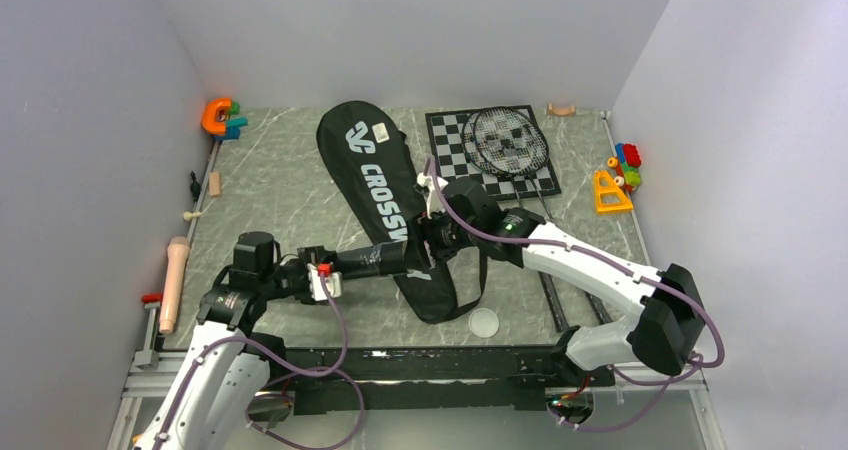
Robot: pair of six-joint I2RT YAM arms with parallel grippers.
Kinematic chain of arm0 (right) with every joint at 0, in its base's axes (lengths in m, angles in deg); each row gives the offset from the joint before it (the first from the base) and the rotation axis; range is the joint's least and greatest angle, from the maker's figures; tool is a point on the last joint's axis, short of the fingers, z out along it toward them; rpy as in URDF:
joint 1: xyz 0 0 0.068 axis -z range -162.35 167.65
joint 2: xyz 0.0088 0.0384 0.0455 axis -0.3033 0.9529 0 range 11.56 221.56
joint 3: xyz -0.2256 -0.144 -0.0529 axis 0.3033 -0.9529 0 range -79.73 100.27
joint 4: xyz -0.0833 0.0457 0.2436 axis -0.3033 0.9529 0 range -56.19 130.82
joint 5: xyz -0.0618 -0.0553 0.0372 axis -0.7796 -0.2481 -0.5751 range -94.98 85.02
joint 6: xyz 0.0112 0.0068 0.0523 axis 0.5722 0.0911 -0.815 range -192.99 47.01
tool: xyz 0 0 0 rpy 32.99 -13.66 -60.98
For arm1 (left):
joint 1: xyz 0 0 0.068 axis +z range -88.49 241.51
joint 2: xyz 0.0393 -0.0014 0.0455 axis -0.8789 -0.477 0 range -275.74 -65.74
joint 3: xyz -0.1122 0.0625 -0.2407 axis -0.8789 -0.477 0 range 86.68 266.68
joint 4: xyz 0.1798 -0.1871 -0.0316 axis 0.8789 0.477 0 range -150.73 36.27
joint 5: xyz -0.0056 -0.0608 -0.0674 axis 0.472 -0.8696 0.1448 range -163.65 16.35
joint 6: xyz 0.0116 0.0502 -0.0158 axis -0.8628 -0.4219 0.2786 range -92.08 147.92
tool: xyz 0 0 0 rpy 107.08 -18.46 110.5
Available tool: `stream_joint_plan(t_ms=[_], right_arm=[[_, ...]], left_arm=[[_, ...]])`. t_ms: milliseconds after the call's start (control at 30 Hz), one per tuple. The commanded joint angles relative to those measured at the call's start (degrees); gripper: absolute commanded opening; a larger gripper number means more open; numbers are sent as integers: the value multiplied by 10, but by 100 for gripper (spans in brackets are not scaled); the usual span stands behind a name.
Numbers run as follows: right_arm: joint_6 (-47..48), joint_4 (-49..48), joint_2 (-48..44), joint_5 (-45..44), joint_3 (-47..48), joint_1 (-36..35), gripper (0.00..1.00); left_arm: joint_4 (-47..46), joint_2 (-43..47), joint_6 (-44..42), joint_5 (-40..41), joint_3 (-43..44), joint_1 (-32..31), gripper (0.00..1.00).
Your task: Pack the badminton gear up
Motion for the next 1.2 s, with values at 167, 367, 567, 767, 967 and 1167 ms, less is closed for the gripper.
stream_joint_plan(t_ms=[167, 367, 567, 767, 967, 1167], right_arm=[[-29, -74, -131, 66, -35, 70, 71], [-42, -79, -156, 84, -63, 95, 72], [-39, -56, -159, 30, -90, 100, 70], [-62, -82, -194, 10, -132, 115, 70], [-78, -103, -193, 17, -150, 124, 66], [-95, -148, -155, 40, -138, 122, 63]], left_arm=[[-6, 7, -5, -43, 19, -3, 4], [-13, 6, 16, -42, 22, -4, 3], [-19, 4, 43, -45, 34, -4, 2], [-22, 2, 60, -52, 46, -4, 2], [-24, 1, 61, -56, 49, -4, 2], [-24, 1, 63, -56, 49, -4, 2]])
